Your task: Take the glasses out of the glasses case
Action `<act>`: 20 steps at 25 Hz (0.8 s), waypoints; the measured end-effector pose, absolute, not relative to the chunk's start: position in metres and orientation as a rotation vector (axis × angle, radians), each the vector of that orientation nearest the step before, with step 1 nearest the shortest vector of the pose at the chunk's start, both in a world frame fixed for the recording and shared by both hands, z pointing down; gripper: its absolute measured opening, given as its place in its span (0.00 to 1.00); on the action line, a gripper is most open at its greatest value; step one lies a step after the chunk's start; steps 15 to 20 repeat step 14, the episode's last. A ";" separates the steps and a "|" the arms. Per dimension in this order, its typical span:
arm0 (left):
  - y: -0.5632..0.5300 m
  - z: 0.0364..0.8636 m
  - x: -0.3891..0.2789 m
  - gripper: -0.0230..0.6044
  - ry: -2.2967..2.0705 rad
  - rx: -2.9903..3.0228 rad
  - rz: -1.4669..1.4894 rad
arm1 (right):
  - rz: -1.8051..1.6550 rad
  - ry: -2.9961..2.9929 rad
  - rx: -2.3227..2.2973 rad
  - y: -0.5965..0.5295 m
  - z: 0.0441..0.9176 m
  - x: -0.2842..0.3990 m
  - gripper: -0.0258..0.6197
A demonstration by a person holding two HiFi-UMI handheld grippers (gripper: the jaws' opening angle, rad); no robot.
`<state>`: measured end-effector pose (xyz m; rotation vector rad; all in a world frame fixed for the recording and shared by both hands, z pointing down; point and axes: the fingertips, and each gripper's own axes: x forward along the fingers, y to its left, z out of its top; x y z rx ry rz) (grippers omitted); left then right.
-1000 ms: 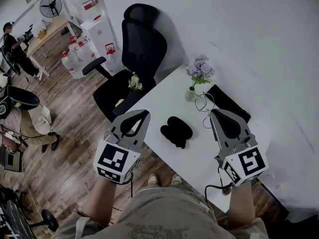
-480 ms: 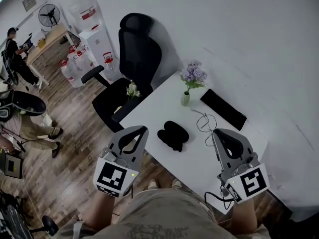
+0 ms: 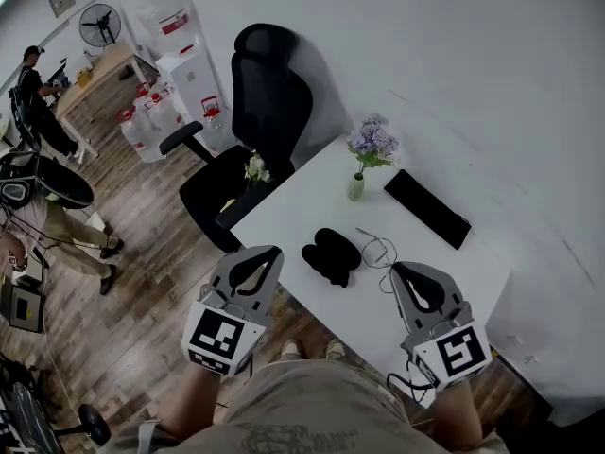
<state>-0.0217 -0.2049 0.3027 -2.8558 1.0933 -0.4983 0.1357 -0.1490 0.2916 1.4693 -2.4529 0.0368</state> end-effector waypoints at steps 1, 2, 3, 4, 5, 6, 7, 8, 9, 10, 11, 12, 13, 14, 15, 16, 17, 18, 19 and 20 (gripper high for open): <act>-0.205 0.303 -0.023 0.07 1.097 -2.855 -0.500 | 0.037 -2.452 1.462 -0.149 0.292 0.135 0.09; -0.205 0.303 -0.024 0.07 1.100 -2.855 -0.500 | 0.037 -2.448 1.454 -0.149 0.293 0.134 0.09; -0.205 0.303 -0.025 0.07 1.102 -2.854 -0.500 | 0.037 -2.446 1.448 -0.149 0.293 0.134 0.09; -0.205 0.302 -0.025 0.07 1.103 -2.853 -0.501 | 0.038 -2.445 1.444 -0.149 0.294 0.133 0.09; -0.205 0.302 -0.026 0.07 1.104 -2.853 -0.501 | 0.040 -2.445 1.442 -0.149 0.294 0.133 0.09; -0.205 0.302 -0.026 0.07 1.105 -2.852 -0.502 | 0.042 -2.445 1.439 -0.148 0.294 0.133 0.09; -0.204 0.303 -0.026 0.07 1.106 -2.852 -0.504 | 0.045 -2.446 1.436 -0.148 0.294 0.132 0.09; -0.204 0.303 -0.027 0.07 1.108 -2.852 -0.507 | 0.047 -2.447 1.432 -0.148 0.295 0.132 0.09; -0.204 0.304 -0.027 0.07 1.110 -2.852 -0.510 | 0.049 -2.446 1.429 -0.148 0.295 0.132 0.09; -0.205 0.304 -0.028 0.07 1.111 -2.852 -0.513 | 0.049 -2.445 1.427 -0.149 0.296 0.132 0.09; -0.205 0.305 -0.028 0.07 1.111 -2.852 -0.515 | 0.050 -2.443 1.426 -0.150 0.297 0.132 0.09; -0.207 0.306 -0.027 0.07 1.111 -2.852 -0.517 | 0.050 -2.442 1.426 -0.151 0.298 0.133 0.09; -0.208 0.307 -0.027 0.07 1.110 -2.851 -0.518 | 0.051 -2.440 1.426 -0.153 0.299 0.133 0.09; -0.209 0.307 -0.027 0.07 1.110 -2.851 -0.519 | 0.051 -2.439 1.426 -0.154 0.300 0.133 0.09; -0.209 0.307 -0.027 0.07 1.110 -2.851 -0.519 | 0.051 -2.439 1.426 -0.154 0.300 0.133 0.09; -0.209 0.307 -0.027 0.07 1.110 -2.851 -0.519 | 0.051 -2.439 1.426 -0.154 0.300 0.133 0.09; -0.209 0.307 -0.027 0.07 1.110 -2.851 -0.519 | 0.051 -2.439 1.426 -0.154 0.300 0.133 0.09; -0.209 0.307 -0.027 0.07 1.110 -2.851 -0.519 | 0.051 -2.439 1.426 -0.154 0.300 0.133 0.09; -0.209 0.307 -0.027 0.07 1.110 -2.851 -0.519 | 0.051 -2.439 1.426 -0.154 0.300 0.133 0.09; -0.209 0.307 -0.027 0.07 1.110 -2.851 -0.519 | 0.051 -2.439 1.426 -0.154 0.300 0.133 0.09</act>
